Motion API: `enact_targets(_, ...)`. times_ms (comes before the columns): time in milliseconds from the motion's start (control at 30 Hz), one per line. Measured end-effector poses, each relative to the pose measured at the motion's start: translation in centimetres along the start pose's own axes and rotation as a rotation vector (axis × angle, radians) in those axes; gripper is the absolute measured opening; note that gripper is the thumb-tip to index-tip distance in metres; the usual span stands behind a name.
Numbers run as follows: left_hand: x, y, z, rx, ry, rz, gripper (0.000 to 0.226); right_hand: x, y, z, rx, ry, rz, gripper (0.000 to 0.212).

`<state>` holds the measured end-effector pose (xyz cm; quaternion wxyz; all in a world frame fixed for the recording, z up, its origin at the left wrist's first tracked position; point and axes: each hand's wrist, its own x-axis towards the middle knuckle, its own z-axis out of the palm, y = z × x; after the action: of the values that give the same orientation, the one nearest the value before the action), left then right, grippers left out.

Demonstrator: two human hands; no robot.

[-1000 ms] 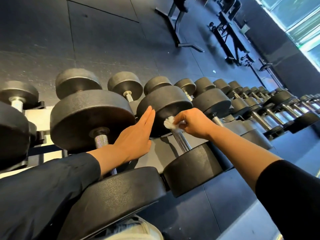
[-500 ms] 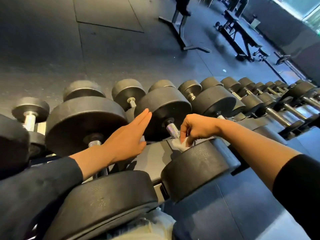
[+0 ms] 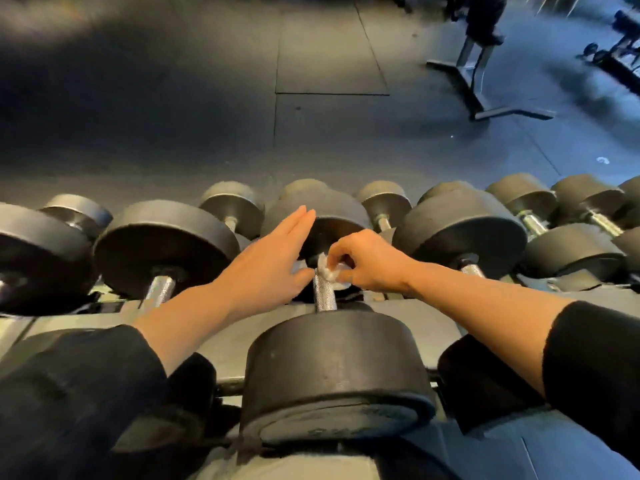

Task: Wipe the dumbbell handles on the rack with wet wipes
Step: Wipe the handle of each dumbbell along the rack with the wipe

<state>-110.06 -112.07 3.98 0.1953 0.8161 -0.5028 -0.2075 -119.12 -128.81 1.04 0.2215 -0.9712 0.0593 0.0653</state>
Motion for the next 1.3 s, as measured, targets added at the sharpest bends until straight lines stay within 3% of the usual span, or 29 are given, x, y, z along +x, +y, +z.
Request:
enact_targets(267,-1.7,3.3,1.8,-0.063,0.198,-0.318,0.072,-0.3,0.2,0.3,0.124,-0.058,-0.169,0.01)
enact_targets(667,-2.0,6.8,2.4,-0.102,0.352,-0.506,0.059,-1.1,0.1,0.1,0.237,-0.25,-0.284,0.009)
enact_targets(900,-1.8,7.0,2.4,-0.078,0.346,-0.555,0.059,0.5,2.2,-1.5,0.03,-0.118,-0.125,0.012)
enact_targets(1033,-1.8,6.9,2.6,-0.128,0.361,-0.598,0.056,0.4,3.1,-0.4,0.081,-0.182,-0.126,0.009)
enact_targets(1300,-1.7,6.4,2.8,-0.134,0.353,-0.623,0.053,-0.2,4.1,1.9,0.23,-0.079,-0.175,0.019)
